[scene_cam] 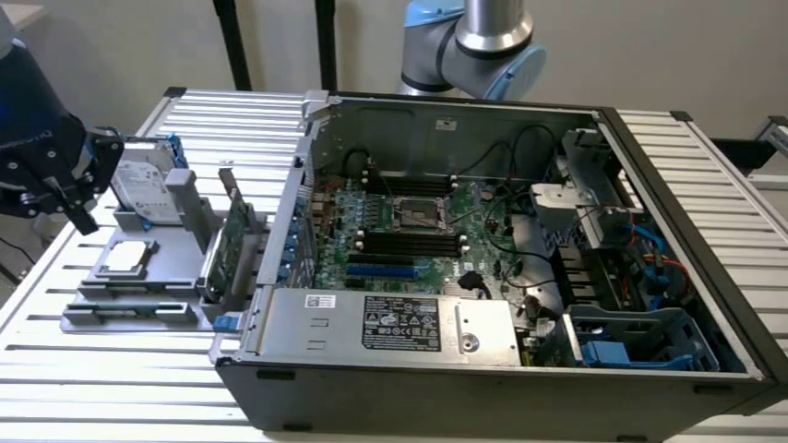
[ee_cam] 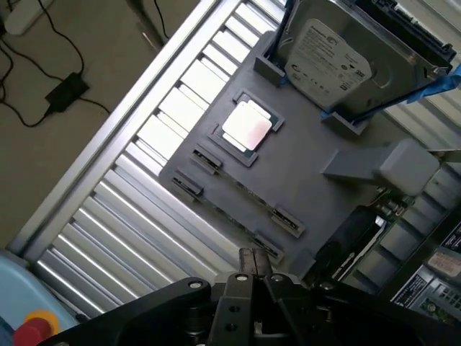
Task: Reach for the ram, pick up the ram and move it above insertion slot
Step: 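Pick up the ram and move it above insertion slot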
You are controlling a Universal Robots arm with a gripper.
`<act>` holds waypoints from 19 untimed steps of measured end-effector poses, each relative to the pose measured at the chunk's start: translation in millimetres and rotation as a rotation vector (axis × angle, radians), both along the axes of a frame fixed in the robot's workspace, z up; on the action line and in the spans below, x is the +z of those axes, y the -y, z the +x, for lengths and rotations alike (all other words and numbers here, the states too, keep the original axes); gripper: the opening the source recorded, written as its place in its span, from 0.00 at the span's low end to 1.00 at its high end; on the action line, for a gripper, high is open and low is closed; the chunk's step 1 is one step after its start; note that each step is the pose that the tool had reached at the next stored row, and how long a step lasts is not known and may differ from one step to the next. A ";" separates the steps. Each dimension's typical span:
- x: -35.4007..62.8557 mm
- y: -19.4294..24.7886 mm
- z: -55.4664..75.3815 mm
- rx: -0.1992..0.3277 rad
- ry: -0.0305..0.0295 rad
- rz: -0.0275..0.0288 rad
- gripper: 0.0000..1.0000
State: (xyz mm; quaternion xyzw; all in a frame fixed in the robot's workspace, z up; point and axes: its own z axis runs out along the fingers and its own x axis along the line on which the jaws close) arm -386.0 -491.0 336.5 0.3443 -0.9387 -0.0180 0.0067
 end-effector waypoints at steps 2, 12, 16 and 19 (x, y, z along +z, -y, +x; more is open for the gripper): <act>0.0 0.0 0.0 0.037 0.0002 0.0000 0.11; 0.0 0.0 0.0 0.218 0.0022 0.0000 0.11; 0.0 0.0 0.0 0.291 0.0038 -0.0001 0.11; 0.0 0.0 0.0 0.345 0.0051 -0.0003 0.11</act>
